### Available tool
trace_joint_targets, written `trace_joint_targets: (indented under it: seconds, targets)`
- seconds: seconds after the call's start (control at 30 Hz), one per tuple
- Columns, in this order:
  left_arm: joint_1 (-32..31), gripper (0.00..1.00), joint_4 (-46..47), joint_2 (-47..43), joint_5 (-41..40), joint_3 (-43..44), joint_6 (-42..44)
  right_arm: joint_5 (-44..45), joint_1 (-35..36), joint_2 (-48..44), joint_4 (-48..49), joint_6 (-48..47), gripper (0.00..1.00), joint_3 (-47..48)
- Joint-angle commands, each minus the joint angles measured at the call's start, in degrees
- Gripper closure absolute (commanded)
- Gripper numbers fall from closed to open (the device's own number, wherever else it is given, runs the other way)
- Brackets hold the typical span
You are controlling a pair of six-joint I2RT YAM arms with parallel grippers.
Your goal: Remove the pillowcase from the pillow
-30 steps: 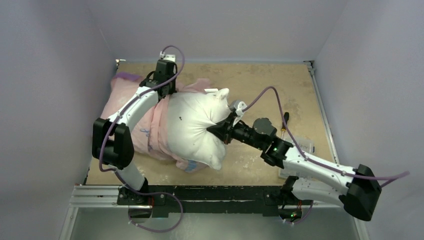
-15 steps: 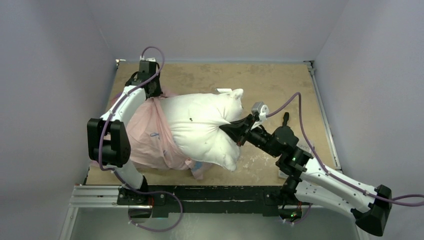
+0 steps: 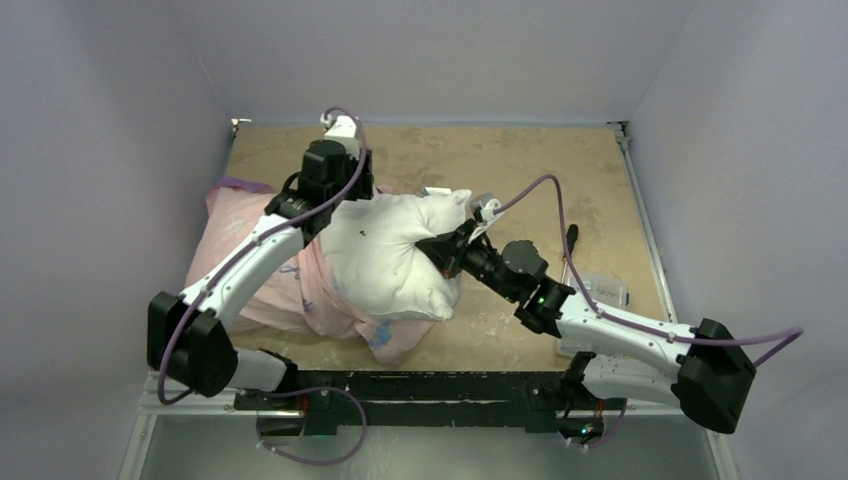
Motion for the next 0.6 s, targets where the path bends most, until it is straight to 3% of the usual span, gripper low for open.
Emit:
trace_joint_targets:
  seconds: [0.0,0.27,0.4,0.57]
  targets:
    - [0.40,0.40,4.61,-6.13,-1.22,-0.74,0.04,3.91,-0.48,2.06,8.23,4.95,1.00,0.13]
    - [0.34,0.35,-9.15,-14.17,-8.44,1.47,-6.19,16.85,-6.19,-1.50,2.98,9.63,1.00,1.06]
    - [0.34,0.33,-17.25,-21.67,-11.34,-2.30,-11.07,17.15,-8.18,-4.22,2.36,8.84,1.00,0.60]
    - [0.34,0.33,-25.88,-30.26,-8.52,-7.52,-15.51,17.70,-8.83,-5.34,1.74,8.79,1.00,-0.34]
